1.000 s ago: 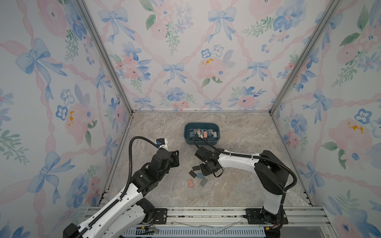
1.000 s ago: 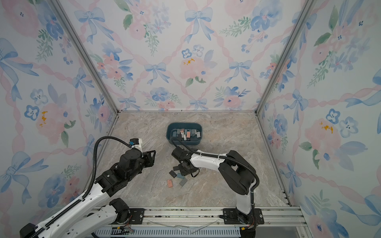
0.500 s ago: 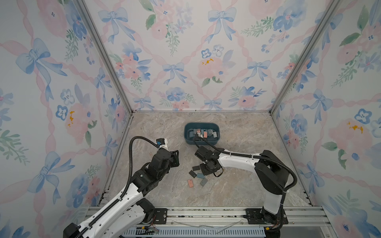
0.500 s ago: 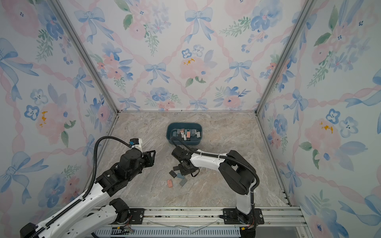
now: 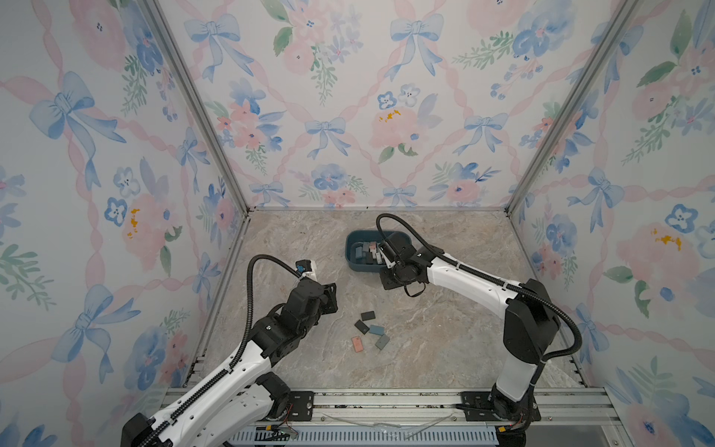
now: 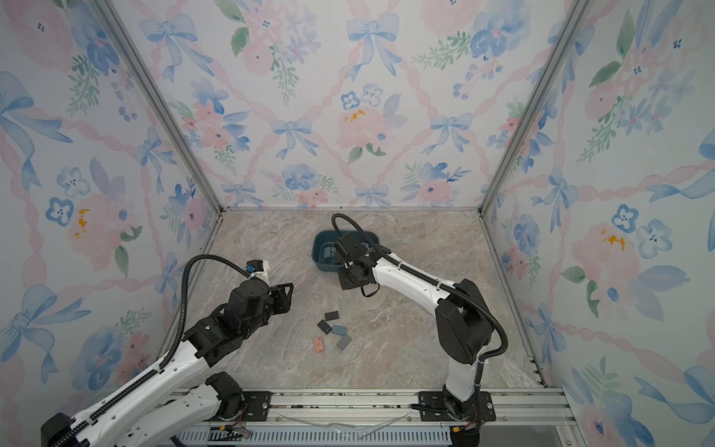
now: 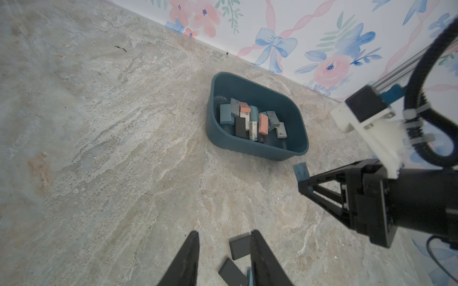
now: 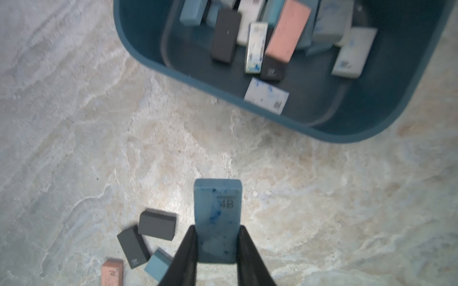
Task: Put the eraser in the storage box
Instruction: Pick up the eraser from the center of the board, then place the eraser in the storage box.
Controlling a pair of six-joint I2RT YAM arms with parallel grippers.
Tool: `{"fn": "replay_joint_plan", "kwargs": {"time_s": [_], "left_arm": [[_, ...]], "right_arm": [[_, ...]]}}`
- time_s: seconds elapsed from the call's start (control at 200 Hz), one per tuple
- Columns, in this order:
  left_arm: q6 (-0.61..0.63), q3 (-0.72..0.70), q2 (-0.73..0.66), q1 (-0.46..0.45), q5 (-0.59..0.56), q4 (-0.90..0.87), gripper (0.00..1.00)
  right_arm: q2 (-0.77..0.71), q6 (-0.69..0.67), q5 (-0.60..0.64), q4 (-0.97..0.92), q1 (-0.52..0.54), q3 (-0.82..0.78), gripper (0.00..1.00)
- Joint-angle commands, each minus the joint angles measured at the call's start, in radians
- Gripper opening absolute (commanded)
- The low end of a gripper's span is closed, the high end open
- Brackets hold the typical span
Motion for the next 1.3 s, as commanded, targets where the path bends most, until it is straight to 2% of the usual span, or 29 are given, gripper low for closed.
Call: {"fn": "replay_joint_plan", "kwargs": {"time_s": [0.0,0.31,0.625,0.96,1.125,1.295], "left_arm": [[-0.026,-0.014,0.012,-0.006,-0.009,-0.005,0.37],[-0.078,-0.032,0.041,-0.017,0.025,-0.006,0.35],[-0.108,-0.046,0.055,-0.03,0.02,-0.006,0.35],[-0.107,-0.045,0.064,-0.031,0.022,-0.005,0.34],[-0.106,-0.052,0.06,-0.033,0.028,-0.005,0.34],[-0.107,-0.049,0.066,-0.033,0.038,-0.015,0.35]], "right_arm": [[0.068,-0.064,-0.015,-0.046,-0.042,0.108,0.27],[0.285,-0.101,-0.043,-0.1,-0.114,0.377,0.27],[0.486,-0.124,-0.036,-0.186,-0.13,0.616,0.27],[0.574,-0.113,-0.042,-0.22,-0.138,0.703,0.33],[0.58,-0.111,-0.036,-0.224,-0.141,0.705,0.42],[0.533,-0.111,-0.017,-0.232,-0.141,0.684,0.45]]}}
